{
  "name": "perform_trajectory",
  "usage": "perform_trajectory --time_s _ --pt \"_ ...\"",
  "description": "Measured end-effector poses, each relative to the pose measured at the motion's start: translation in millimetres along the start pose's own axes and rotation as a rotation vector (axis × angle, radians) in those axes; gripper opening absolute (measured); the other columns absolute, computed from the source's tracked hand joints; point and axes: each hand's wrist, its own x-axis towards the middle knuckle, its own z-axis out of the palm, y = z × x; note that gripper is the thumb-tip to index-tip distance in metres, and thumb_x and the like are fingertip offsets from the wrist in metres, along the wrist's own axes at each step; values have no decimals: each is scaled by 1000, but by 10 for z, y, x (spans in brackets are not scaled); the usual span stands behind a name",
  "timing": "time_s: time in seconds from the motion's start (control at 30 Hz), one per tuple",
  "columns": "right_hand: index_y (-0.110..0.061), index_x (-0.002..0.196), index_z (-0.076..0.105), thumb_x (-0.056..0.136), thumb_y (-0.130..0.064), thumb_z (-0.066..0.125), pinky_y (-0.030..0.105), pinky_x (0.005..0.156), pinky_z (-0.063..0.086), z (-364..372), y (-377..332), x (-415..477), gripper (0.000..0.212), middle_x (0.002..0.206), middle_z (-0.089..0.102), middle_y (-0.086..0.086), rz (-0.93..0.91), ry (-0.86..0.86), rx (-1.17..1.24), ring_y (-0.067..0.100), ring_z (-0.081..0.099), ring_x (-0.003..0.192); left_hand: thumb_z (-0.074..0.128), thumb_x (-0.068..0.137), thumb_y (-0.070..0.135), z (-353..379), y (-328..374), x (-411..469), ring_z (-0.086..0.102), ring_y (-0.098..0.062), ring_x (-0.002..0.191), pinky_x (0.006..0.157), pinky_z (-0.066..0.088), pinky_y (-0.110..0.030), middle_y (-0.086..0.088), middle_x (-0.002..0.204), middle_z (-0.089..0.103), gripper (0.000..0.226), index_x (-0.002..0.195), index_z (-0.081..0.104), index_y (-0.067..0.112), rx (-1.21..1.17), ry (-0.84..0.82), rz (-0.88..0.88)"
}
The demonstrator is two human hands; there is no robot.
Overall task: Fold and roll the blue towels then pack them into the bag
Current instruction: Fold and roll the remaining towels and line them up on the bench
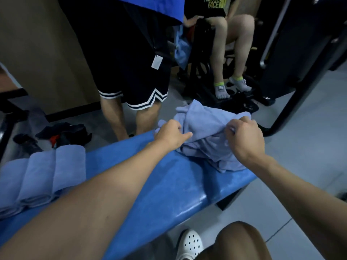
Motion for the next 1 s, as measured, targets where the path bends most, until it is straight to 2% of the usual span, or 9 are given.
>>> perform_trajectory --time_s 0.1,0.23,0.3,0.37,0.57,0.77,0.83,0.93,1.0 --pt "-10 84 63 93 -14 50 41 59 47 -63 -12 17 16 91 52 7 -36 65 162 28 50 78 78 77 31 153 15 43 36 -21 55 61 35 -31 5 48 36 53 49 36 15 -160 13 -73" --pt "-12 95 66 94 -13 51 36 69 47 -144 -86 43 15 96 58 5 -55 112 318 23 55 83 69 81 13 125 91 21 33 -16 52 56 32 -27 10 45 35 43 45 47 18 -392 118 -78" --pt "-12 97 67 94 -11 54 21 72 44 -193 -140 63 13 100 59 1 -77 140 382 17 55 85 67 87 11 -28 169 -46 43 -10 55 56 38 -24 10 54 50 29 60 58 21 -517 246 -20" --pt "-9 97 67 93 -7 55 7 73 39 -251 -235 88 13 102 58 -2 -115 161 432 13 55 87 64 92 16 -258 208 -129 47 -6 55 55 41 -21 8 60 57 18 74 58 20 -606 356 26" --pt "-4 101 68 94 -7 56 9 78 39 -437 -760 104 15 111 61 5 -294 266 492 8 52 90 59 94 7 -1037 78 -541 41 4 48 51 34 -14 4 61 53 19 78 54 16 -620 589 224" --pt "-5 96 66 89 -4 57 7 74 37 -488 -1464 -130 11 99 60 5 -418 266 599 4 49 81 61 95 7 -1646 -293 -1171 47 6 54 56 37 -12 7 64 55 19 80 57 18 -564 722 239" --pt "-9 96 64 93 -9 55 16 74 41 -443 -1633 -245 9 93 57 3 -442 237 621 6 46 77 61 94 6 -1769 -421 -1406 46 5 53 56 37 -11 6 62 55 13 83 58 11 -545 743 214" --pt "-13 100 59 97 -16 49 44 76 46 -334 -1774 -417 11 93 52 2 -504 174 573 23 53 83 62 95 7 -1851 -644 -1700 40 2 47 50 32 -12 14 52 48 11 84 59 8 -509 743 155" --pt "-17 101 58 99 -18 46 49 77 45 -230 -1806 -515 12 94 50 -1 -543 84 530 27 54 84 62 95 8 -1837 -805 -1846 32 -1 43 46 27 -16 15 44 42 16 80 57 11 -497 715 122"
